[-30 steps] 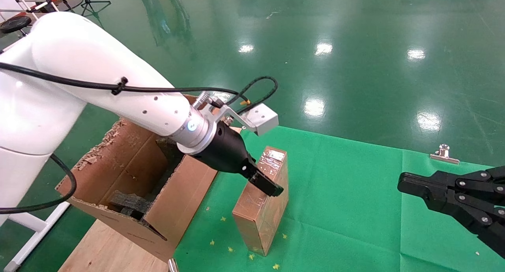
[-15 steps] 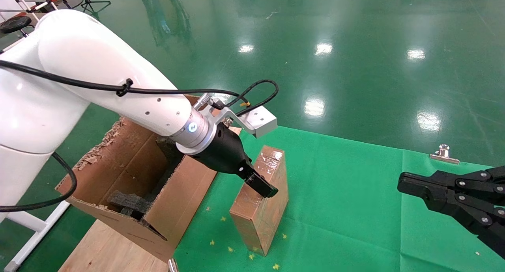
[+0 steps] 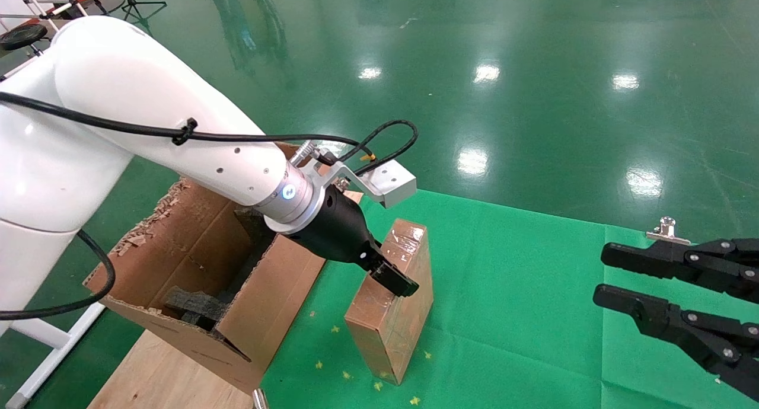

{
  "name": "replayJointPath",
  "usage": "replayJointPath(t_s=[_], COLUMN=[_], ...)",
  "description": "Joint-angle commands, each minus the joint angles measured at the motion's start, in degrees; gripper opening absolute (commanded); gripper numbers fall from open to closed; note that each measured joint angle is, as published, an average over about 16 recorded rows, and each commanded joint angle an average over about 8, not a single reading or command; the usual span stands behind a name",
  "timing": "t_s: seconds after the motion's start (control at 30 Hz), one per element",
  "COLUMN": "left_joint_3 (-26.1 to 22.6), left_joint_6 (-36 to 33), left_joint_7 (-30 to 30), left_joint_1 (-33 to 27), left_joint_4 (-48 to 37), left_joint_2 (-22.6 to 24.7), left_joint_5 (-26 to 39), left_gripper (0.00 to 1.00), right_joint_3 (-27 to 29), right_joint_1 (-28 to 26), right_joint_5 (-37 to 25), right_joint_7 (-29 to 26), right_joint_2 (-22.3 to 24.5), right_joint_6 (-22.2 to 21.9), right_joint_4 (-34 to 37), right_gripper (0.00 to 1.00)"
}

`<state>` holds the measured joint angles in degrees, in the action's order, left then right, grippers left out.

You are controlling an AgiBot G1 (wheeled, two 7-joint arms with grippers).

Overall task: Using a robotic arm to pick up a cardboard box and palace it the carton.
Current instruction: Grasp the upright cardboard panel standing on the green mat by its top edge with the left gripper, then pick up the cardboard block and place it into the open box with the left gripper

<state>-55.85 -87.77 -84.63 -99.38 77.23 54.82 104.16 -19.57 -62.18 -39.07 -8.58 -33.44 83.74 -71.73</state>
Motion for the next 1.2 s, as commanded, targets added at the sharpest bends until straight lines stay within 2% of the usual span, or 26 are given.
replayJointPath(t_s=[0.03,0.5,0.7,0.97,1.2], left_joint_3=[0.05,0.15,0.39,4.31,9.97], left_joint_6=[0.00,0.10,0.82,3.38,5.81], left_joint_7=[-0.02,0.12,2.34,10.10,22.71], left_joint_1=[0.03,0.01,-1.06,-4.98,-11.73], left_joint_4=[0.00,-0.34,-0.94,-3.34,-13.47], left_joint_2=[-0.02,0.01,-0.61,-5.50,-10.15], left_joint_5=[-0.05,-0.13,-0.01,-3.13,-7.53], left_gripper=[0.00,0.00,0.00,0.00,0.00], right_joint_3=[0.00,0.00,0.00,-0.01,-0.01], right_joint_1=[0.00,0.00,0.00,0.00,0.00], right_joint_5=[0.00,0.00,0.00,0.01,0.01], right_joint_7=[0.00,0.00,0.00,0.00,0.00], right_joint_2=[0.00,0.00,0.00,0.00,0.00], right_joint_6=[0.00,0.00,0.00,0.00,0.00], right_joint_4=[0.00,0.00,0.00,0.00,0.01], right_gripper=[1.00,1.00,1.00,1.00,1.00])
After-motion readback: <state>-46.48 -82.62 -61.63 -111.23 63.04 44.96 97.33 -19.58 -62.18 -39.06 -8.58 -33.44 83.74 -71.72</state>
